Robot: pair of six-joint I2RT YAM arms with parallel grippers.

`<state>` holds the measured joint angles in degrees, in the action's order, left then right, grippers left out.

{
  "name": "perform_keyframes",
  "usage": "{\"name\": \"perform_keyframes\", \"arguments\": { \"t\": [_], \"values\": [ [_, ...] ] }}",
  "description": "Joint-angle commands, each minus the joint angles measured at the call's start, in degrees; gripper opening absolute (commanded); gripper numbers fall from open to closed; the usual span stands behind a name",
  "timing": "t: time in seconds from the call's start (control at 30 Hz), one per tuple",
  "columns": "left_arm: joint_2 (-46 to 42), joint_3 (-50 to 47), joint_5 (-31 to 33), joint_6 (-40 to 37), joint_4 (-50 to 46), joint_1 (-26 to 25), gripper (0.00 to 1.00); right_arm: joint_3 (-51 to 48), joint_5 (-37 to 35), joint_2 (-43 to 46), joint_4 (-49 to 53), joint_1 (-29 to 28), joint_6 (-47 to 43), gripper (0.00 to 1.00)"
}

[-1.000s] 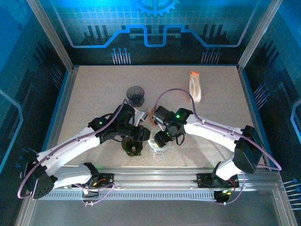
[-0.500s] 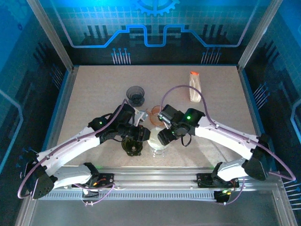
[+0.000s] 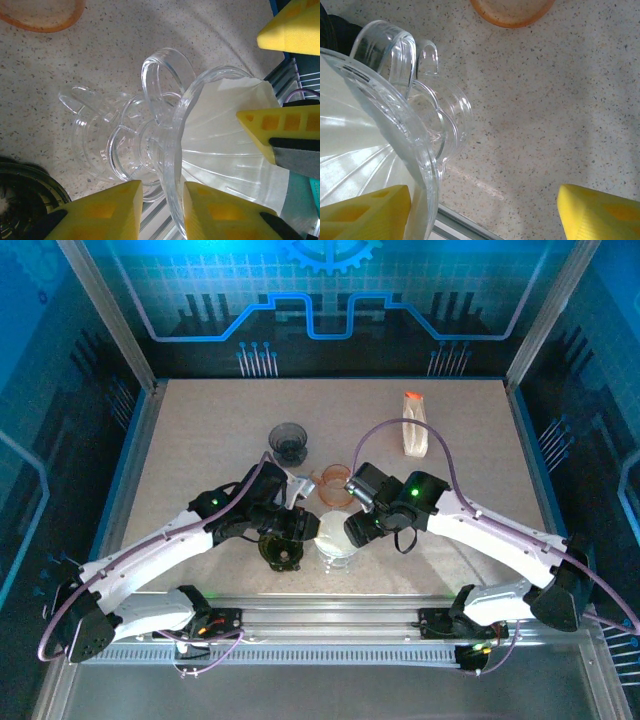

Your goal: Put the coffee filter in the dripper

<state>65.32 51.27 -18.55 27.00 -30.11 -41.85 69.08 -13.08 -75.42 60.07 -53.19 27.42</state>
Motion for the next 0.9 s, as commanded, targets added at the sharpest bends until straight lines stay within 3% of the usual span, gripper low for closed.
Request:
{"name": "perform_keyframes", "arguments": {
  "t": [0.0,0.5,0.87],
  "values": [
    [-0.49,-0.46,-0.88,0.51,0.04,-0.01,0.32,1.37,-0.28,0.96,-0.29,-0.41,0.32,0.78],
    [-0.67,-0.38,-0.96,1.07,0.75,0.00,0.42,2.04,-6.09,9.72,-3.80,-0.55,0.47,0.79],
    [-2.93,0.49,-1.14,1.43,0.93,-0.05,0.54,1.06,-8.97,11.15,-3.92,0.04,2.29,0.79]
  ]
}}
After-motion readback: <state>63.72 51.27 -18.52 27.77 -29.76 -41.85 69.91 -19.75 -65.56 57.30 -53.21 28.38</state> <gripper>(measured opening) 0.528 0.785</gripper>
